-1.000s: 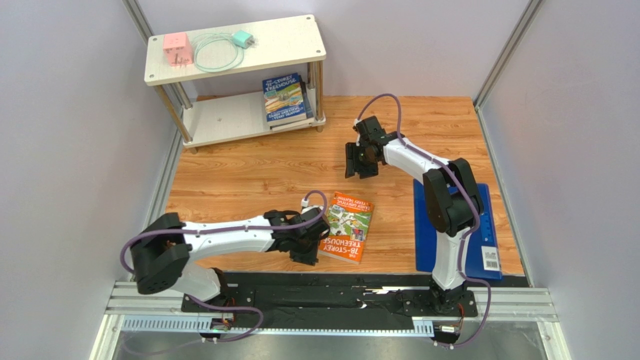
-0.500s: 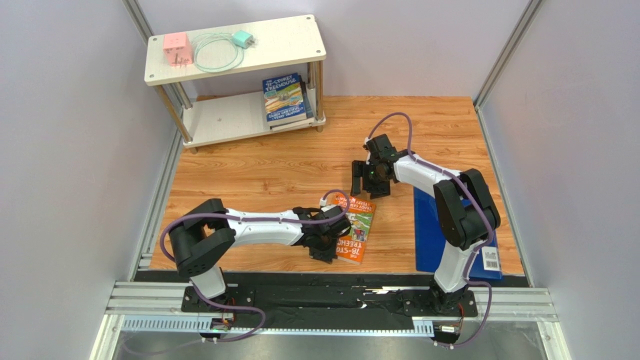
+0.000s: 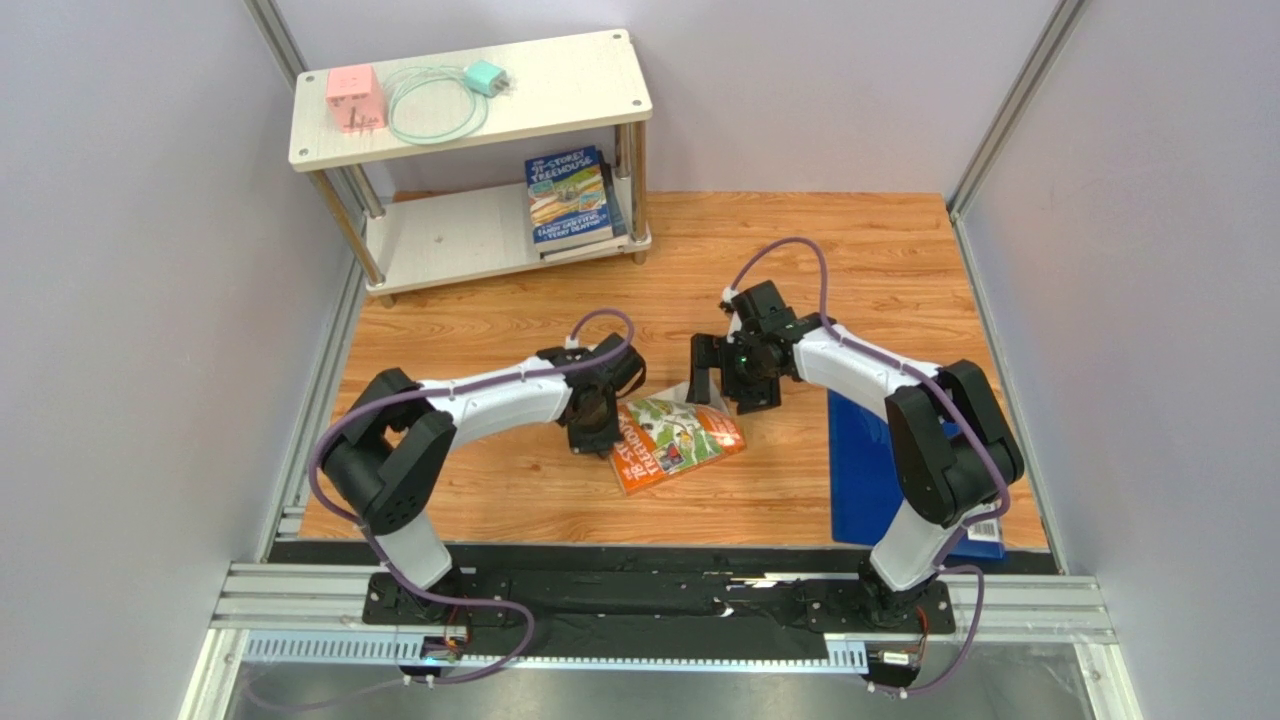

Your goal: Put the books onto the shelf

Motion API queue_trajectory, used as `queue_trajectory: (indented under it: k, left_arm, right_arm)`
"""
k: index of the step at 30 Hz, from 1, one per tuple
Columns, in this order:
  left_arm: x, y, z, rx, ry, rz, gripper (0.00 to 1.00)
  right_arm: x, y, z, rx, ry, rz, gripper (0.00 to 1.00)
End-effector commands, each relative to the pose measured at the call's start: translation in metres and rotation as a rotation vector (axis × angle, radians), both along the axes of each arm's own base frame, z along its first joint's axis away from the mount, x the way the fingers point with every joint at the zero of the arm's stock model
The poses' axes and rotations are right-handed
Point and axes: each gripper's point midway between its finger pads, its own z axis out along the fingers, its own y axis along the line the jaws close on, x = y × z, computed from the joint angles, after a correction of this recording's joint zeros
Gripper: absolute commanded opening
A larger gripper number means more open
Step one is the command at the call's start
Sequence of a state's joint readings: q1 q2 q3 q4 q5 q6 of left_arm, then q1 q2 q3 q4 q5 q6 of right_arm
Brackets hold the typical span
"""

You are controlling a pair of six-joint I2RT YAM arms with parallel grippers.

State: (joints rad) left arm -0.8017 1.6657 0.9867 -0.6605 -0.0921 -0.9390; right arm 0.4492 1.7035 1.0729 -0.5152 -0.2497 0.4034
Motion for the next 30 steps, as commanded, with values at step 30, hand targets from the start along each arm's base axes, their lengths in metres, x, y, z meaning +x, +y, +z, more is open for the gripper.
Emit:
queue_trajectory:
  k: [30]
  left_arm:
    - [0.015,0.026,0.117,-0.121,-0.318,-0.002,0.0]
  right_arm:
    - [0.031,0.008,0.063,-0.033,-0.086,0.111,1.0]
